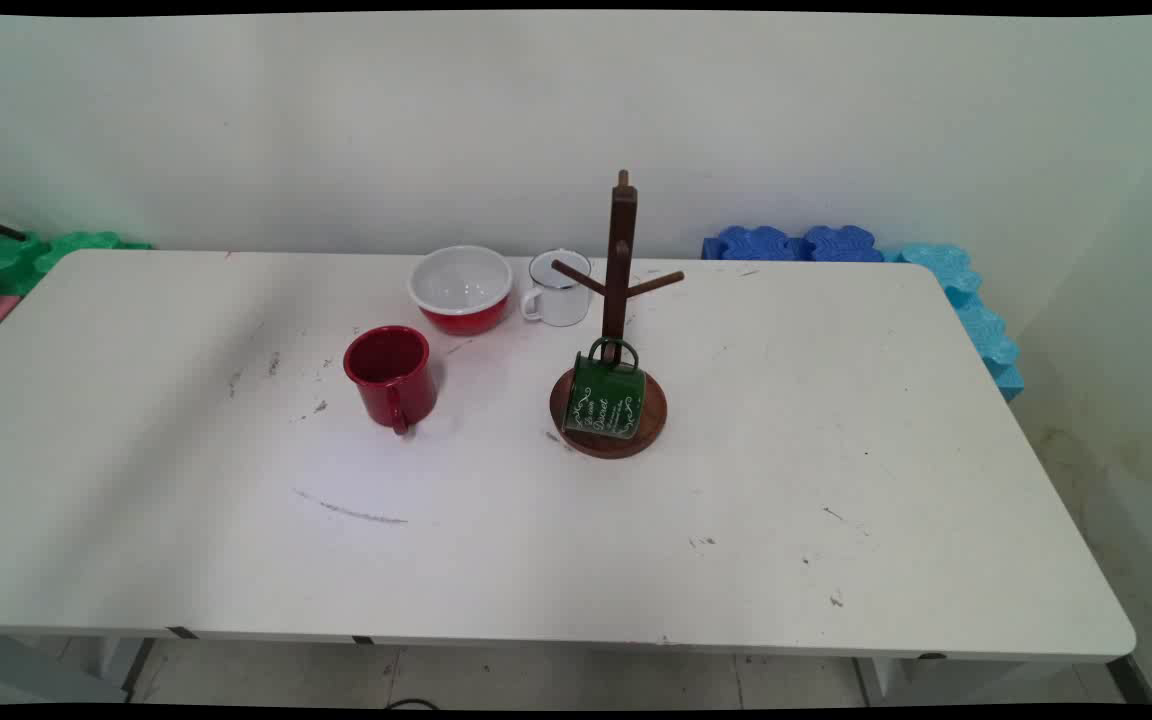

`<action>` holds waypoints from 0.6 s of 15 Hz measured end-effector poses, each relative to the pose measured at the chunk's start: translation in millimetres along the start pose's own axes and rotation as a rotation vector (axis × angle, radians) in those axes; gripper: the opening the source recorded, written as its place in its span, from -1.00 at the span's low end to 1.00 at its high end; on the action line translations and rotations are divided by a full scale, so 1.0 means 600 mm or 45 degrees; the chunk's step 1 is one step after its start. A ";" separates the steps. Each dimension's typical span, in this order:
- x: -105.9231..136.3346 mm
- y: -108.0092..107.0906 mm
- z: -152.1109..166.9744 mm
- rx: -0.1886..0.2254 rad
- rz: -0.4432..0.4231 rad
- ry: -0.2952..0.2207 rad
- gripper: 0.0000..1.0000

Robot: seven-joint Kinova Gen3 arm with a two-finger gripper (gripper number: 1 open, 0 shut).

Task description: Pick up the green mug from the rack

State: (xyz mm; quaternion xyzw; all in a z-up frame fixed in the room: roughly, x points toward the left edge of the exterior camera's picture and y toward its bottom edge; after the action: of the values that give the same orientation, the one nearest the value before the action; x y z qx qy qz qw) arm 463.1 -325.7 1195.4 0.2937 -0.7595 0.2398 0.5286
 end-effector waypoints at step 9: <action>-0.069 0.017 0.009 -0.033 -0.041 -0.099 1.00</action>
State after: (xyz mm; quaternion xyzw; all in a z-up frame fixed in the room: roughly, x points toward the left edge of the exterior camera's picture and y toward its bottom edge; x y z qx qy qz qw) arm 463.6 -313.9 1154.3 0.3082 -0.7777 0.2095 0.5062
